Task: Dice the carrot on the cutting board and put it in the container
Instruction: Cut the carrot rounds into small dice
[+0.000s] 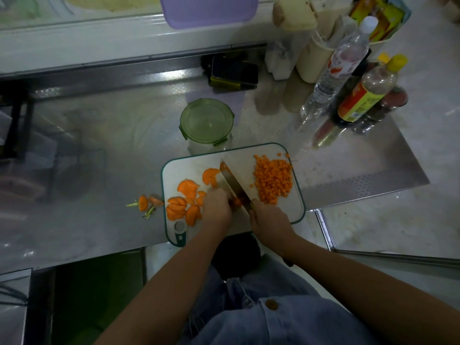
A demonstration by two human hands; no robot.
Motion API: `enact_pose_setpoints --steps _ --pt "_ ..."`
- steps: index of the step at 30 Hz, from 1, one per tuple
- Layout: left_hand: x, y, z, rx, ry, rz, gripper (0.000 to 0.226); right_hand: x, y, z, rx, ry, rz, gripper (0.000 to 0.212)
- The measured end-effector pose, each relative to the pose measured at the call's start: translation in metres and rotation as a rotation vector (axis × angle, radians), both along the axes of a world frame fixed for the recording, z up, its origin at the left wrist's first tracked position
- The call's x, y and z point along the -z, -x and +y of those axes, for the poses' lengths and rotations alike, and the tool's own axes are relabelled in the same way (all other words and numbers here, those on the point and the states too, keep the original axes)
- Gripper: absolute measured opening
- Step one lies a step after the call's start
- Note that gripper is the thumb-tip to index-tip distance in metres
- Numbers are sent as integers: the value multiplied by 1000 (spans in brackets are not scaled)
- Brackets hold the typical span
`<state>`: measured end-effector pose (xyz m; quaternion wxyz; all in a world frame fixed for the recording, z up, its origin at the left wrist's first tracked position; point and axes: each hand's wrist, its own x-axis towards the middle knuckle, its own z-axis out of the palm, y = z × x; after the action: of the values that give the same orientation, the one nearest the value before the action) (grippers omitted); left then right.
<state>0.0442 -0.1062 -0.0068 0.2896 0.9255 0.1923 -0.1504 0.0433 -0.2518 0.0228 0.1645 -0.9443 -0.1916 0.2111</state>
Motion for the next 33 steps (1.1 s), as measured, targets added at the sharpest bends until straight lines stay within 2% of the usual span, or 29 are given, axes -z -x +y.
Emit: enact_pose_setpoints --steps 9,17,33 --pt "0 8 2 63 -6 -81 24 2 -6 3 41 -66 -39 20" --pt "0 12 1 9 5 -104 24 -10 -3 -2 1 -77 -22 18" --pt "-8 8 0 -57 29 -39 20 11 -5 13 57 -67 -8 20"
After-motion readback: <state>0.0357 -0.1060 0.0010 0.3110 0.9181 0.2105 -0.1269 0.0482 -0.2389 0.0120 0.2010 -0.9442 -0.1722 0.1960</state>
